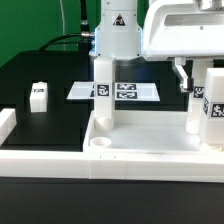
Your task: Assemble desk
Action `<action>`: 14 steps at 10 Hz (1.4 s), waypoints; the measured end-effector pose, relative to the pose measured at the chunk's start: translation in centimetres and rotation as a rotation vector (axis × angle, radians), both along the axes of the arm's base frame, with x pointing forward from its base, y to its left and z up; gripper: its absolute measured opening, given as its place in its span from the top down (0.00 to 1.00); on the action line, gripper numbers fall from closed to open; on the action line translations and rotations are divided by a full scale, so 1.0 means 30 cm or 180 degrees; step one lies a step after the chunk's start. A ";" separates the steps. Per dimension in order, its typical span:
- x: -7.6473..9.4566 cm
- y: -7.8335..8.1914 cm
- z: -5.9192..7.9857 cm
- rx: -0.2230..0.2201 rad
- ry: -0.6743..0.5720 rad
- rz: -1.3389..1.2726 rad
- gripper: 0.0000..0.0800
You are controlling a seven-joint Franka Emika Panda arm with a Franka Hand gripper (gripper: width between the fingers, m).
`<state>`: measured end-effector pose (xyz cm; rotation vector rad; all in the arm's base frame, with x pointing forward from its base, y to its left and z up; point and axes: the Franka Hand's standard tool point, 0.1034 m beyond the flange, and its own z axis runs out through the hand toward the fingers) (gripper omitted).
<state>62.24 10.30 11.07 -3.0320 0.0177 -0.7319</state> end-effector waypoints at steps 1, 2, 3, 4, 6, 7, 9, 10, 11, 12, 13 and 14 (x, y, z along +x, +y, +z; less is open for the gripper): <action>0.002 -0.001 0.014 0.0005 0.0010 0.0000 0.19; 0.007 -0.002 0.036 0.0001 -0.0008 0.0023 0.19; 0.010 -0.006 0.059 -0.0004 -0.0005 0.0045 0.19; 0.013 -0.012 0.086 -0.0006 0.0012 0.0064 0.19; 0.018 -0.012 0.101 -0.0017 0.0051 0.0100 0.19; 0.015 -0.010 0.095 -0.0017 0.0124 0.0102 0.19; 0.008 -0.011 0.084 -0.0020 0.0213 0.0101 0.19; -0.004 -0.014 0.071 -0.0022 0.0558 0.0091 0.19; 0.008 -0.015 0.080 -0.0019 0.0717 0.0085 0.19; 0.003 -0.013 0.077 -0.0019 0.0949 0.0084 0.19; 0.010 -0.012 0.075 -0.0023 0.1089 0.0085 0.19; -0.004 -0.016 0.069 -0.0029 0.1333 0.0081 0.19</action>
Offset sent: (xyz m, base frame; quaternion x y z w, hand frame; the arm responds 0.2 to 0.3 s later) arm -0.0059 -0.0062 0.0262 0.0108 -0.0337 -0.0135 0.9993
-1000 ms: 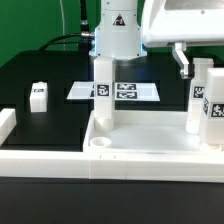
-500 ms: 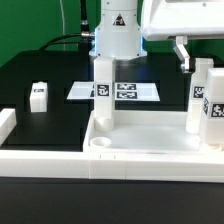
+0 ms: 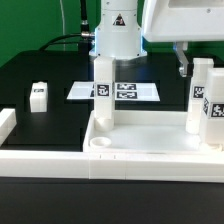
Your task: Assemble desk
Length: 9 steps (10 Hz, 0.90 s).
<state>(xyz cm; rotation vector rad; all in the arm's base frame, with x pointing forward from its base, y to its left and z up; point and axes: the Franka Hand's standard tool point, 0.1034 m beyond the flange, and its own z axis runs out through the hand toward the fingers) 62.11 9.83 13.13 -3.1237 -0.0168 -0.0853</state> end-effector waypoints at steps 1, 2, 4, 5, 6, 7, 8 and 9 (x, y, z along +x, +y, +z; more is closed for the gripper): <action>0.002 -0.003 -0.001 -0.0011 0.0222 -0.0005 0.19; 0.024 0.002 -0.007 -0.0017 0.0208 -0.0001 0.19; 0.027 0.007 -0.020 -0.0019 0.0206 0.0006 0.19; 0.037 0.006 -0.020 -0.0021 0.0196 0.0005 0.19; 0.047 0.009 -0.016 -0.0021 0.0180 0.0007 0.19; 0.050 0.011 -0.014 -0.0020 0.0174 0.0002 0.19; 0.050 0.012 -0.014 -0.0020 0.0174 -0.0001 0.19; 0.049 0.010 -0.015 -0.0021 0.0176 -0.0003 0.34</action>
Offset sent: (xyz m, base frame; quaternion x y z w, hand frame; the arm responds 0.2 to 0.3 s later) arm 0.0154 0.0110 -0.0036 0.0168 0.0123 -0.0109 0.9997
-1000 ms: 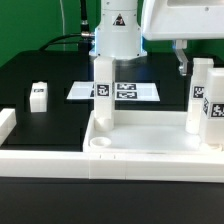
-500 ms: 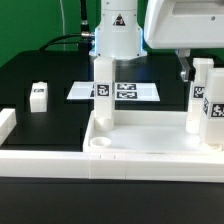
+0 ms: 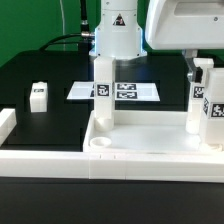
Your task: Assemble desk
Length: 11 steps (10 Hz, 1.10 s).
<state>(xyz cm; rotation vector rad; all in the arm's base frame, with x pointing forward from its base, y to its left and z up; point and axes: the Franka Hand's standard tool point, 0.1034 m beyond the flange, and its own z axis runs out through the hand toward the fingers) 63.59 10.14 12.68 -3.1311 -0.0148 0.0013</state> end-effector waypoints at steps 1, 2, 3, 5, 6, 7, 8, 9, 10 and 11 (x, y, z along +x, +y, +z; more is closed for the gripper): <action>0.000 0.000 0.000 0.0000 0.0000 0.0000 0.51; 0.000 0.000 0.000 -0.0001 -0.0001 0.0000 0.51; 0.000 0.000 0.000 0.0000 0.0000 -0.0026 0.64; 0.000 0.000 0.000 -0.0001 0.0000 -0.0096 0.64; 0.000 0.000 0.000 0.0001 0.0001 -0.0142 0.64; 0.000 0.001 0.000 0.0001 0.0004 -0.0400 0.64; 0.000 0.001 0.000 0.0001 0.0006 -0.0603 0.64; 0.000 0.001 0.000 0.0001 0.0007 -0.0741 0.64; 0.001 -0.002 0.001 0.0027 0.0017 -0.1140 0.64; 0.000 -0.004 -0.001 0.0047 0.0022 -0.1359 0.64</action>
Offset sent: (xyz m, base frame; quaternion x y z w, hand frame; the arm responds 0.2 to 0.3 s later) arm 0.0000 0.0000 0.0000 0.0000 0.0000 0.0650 0.9979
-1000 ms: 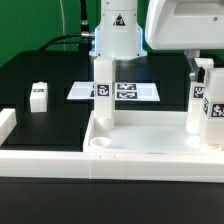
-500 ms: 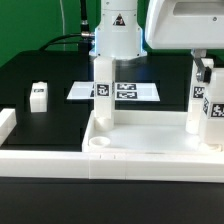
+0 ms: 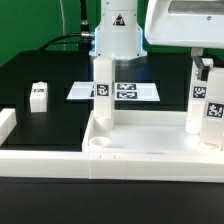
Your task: Assemble desk
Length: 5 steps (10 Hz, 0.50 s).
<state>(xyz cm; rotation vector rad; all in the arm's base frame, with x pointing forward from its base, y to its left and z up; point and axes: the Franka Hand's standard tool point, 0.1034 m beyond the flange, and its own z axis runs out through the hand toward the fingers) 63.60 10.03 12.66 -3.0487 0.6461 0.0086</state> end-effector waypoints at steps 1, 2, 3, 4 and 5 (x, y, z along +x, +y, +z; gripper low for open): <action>-0.002 0.001 -0.002 0.0032 0.0016 -0.0478 0.64; -0.002 -0.001 -0.003 0.0041 0.0003 -0.0743 0.64; -0.001 -0.001 -0.005 0.0048 -0.0017 -0.1018 0.64; 0.000 -0.001 -0.006 0.0090 -0.0059 -0.1280 0.64; -0.002 -0.004 -0.007 0.0149 -0.0091 -0.1596 0.64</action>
Offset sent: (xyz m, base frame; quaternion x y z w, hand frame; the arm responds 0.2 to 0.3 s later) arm -0.0153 -0.0041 -0.0087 0.0247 0.0089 0.2078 0.9778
